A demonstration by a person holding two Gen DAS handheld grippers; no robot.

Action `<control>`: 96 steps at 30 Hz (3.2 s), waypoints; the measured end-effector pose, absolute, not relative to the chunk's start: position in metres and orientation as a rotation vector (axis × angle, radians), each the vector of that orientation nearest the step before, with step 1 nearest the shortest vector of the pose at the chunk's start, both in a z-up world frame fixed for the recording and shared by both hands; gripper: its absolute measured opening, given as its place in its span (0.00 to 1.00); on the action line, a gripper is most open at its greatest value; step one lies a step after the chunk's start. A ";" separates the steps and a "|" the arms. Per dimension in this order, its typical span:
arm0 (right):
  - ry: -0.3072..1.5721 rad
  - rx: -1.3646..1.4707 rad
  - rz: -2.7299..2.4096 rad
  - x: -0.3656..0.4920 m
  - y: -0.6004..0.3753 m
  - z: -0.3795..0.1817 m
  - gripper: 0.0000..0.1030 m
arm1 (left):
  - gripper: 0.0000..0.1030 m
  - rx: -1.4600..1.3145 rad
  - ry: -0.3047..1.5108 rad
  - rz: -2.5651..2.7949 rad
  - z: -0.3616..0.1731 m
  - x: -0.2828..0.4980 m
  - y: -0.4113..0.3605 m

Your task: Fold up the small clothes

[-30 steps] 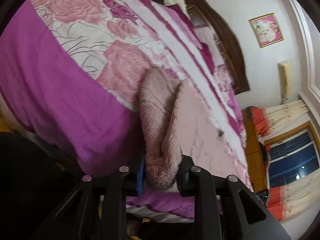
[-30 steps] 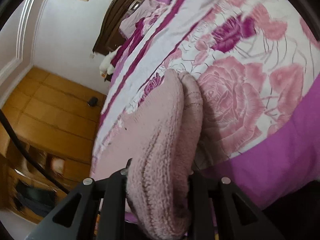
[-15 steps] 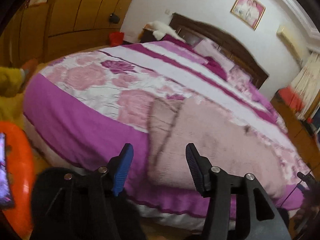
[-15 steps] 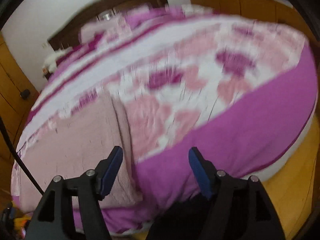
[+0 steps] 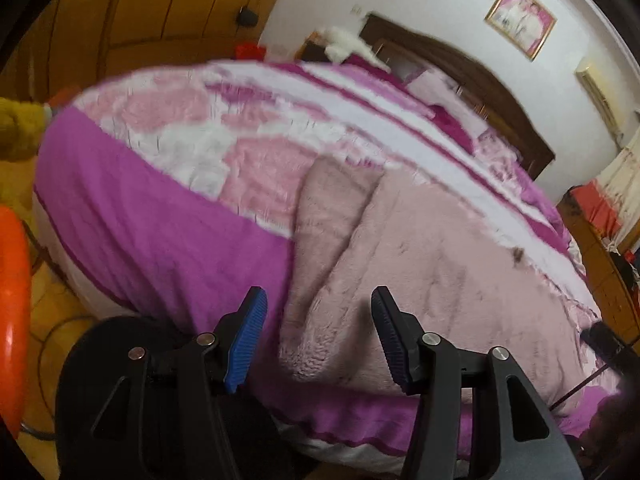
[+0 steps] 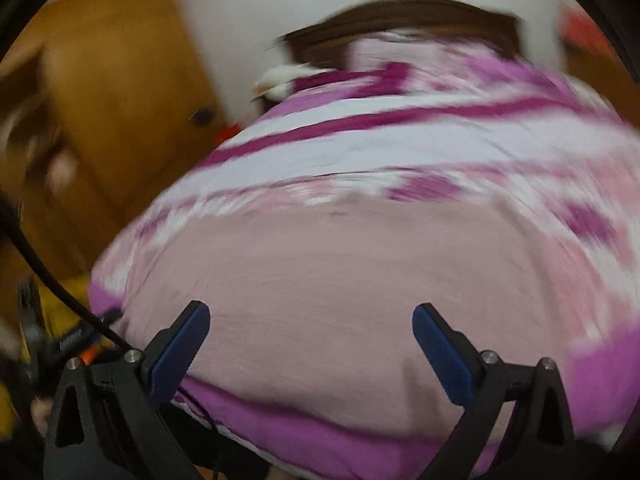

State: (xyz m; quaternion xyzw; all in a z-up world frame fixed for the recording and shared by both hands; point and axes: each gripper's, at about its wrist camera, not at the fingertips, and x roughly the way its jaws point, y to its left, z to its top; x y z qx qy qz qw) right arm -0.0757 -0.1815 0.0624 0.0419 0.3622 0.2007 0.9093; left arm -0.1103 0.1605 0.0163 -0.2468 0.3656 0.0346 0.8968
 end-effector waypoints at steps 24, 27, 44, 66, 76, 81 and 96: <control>1.180 -0.188 0.693 0.044 0.100 0.029 0.91 | 0.15 -0.796 0.820 -0.212 -0.026 -0.112 0.204; 1.196 -0.265 0.611 0.052 0.123 0.022 0.91 | 0.09 -0.876 0.824 -0.255 -0.032 -0.112 0.210; 1.389 -0.489 0.317 0.071 0.167 -0.025 1.00 | 0.02 -0.958 0.752 -0.253 -0.044 -0.132 0.214; 1.107 -0.699 0.272 0.009 0.198 -0.012 0.12 | 0.00 -0.885 0.819 -0.323 -0.041 -0.112 0.213; 1.081 -0.753 0.081 0.036 0.174 0.003 0.87 | 0.00 -0.907 0.833 -0.318 -0.044 -0.098 0.215; 1.122 -0.762 0.025 0.053 0.159 -0.002 0.92 | 0.00 -0.906 0.835 -0.322 -0.050 -0.103 0.221; 1.250 -0.386 0.215 0.061 0.138 0.016 0.19 | 0.00 -0.860 0.821 -0.315 -0.034 -0.109 0.221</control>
